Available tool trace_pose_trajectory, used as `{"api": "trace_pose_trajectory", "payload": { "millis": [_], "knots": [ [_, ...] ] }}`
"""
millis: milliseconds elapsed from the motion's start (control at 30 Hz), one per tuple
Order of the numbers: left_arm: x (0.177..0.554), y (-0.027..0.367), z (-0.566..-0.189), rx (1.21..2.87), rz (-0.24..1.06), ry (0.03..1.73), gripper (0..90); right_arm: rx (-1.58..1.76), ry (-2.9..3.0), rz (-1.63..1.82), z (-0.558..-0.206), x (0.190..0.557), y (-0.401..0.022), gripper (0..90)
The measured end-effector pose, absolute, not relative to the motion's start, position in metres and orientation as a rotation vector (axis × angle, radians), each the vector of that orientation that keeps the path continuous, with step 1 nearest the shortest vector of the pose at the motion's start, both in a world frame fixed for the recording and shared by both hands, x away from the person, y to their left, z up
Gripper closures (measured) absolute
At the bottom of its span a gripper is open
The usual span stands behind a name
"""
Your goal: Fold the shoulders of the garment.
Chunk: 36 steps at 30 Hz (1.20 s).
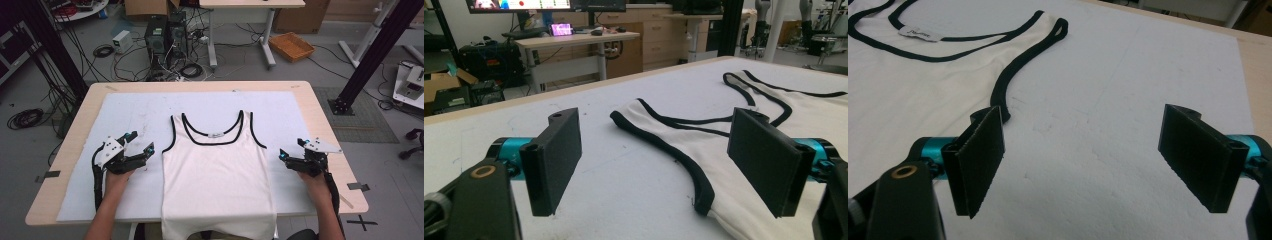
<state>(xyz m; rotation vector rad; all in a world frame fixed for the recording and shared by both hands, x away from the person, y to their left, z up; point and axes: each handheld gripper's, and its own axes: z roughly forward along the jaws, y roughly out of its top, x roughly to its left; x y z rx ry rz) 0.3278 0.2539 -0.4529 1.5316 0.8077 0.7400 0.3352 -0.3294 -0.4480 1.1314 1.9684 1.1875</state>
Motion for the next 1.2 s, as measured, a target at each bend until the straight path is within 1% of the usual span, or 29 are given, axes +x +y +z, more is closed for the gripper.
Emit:
{"api": "trace_pose_trajectory", "payload": {
  "millis": [633, 1000, 1200],
  "knots": [
    [0.327, 0.253, -0.453, 1.540, 0.744, 0.804, 21.8, 1.140, 1.982, 1.160, -0.448, 0.337, -0.328, 18.4],
    [0.327, 0.253, -0.453, 1.540, 0.740, 0.811, 21.8, 1.139, 2.007, 1.079, -0.447, 0.337, -0.323, 18.4],
    [0.328, 0.254, -0.453, 1.533, 0.734, 0.822, 21.8, 1.108, 2.025, 1.198, -0.429, 0.336, -0.313, 18.4]
  ]
}}
